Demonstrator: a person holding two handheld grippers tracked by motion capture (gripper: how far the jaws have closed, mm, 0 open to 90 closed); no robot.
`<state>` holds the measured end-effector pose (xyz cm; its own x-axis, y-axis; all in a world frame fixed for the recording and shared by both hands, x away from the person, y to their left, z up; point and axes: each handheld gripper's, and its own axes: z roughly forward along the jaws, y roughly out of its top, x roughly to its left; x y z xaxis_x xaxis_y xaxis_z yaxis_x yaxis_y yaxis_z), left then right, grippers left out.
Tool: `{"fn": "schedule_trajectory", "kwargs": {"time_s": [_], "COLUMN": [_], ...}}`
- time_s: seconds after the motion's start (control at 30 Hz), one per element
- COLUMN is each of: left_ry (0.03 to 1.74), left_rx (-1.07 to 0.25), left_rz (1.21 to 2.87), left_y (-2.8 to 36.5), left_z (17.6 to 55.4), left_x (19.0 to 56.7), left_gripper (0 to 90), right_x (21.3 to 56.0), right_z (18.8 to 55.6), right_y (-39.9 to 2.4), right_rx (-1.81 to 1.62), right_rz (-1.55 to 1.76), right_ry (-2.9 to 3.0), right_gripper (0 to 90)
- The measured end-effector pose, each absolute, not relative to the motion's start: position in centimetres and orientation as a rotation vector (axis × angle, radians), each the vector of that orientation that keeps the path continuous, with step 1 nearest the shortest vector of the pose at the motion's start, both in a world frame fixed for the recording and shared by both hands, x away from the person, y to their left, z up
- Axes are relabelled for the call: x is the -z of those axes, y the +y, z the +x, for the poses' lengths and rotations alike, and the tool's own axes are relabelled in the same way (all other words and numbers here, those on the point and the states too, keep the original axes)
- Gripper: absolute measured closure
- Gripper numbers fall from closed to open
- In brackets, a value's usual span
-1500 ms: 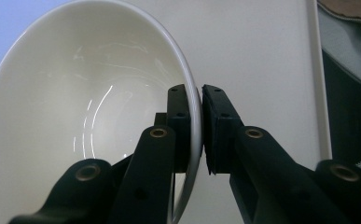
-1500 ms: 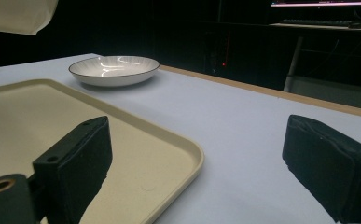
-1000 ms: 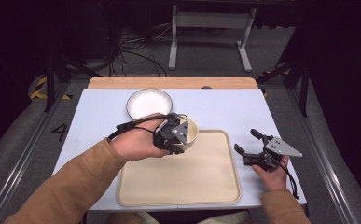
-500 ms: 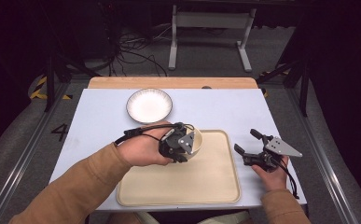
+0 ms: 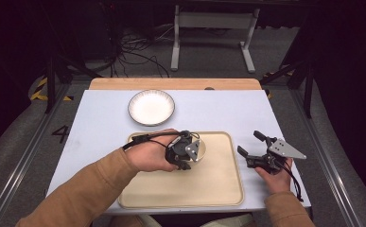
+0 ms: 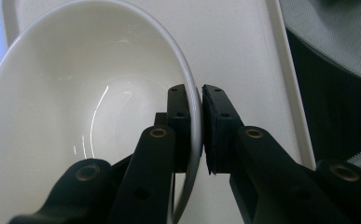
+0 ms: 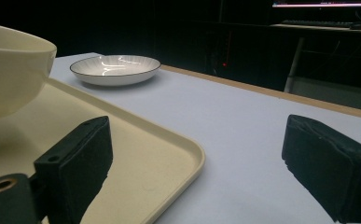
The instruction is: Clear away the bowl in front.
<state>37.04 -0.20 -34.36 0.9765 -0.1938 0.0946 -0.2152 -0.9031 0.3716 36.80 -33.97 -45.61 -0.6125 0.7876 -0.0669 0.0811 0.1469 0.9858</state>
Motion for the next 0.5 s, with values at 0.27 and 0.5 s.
{"fn": "schedule_trajectory", "kwargs": {"time_s": [0.27,0.5], "left_ry": [-0.281,-0.28], "left_rx": [-0.049,-0.037], "left_rz": [2.751,2.76], "left_y": [-0.5,-0.7], "left_z": [37.3,37.3], "left_x": [35.3,36.0], "left_gripper": [82.4,82.4], "right_x": [45.6,45.6], "right_z": [36.8,36.8], "right_y": [-34.0,-34.0], "right_rx": [-1.515,-1.516], "right_rz": [0.83,0.83], "right_ry": [1.829,1.829], "right_gripper": [9.1,9.1]}}
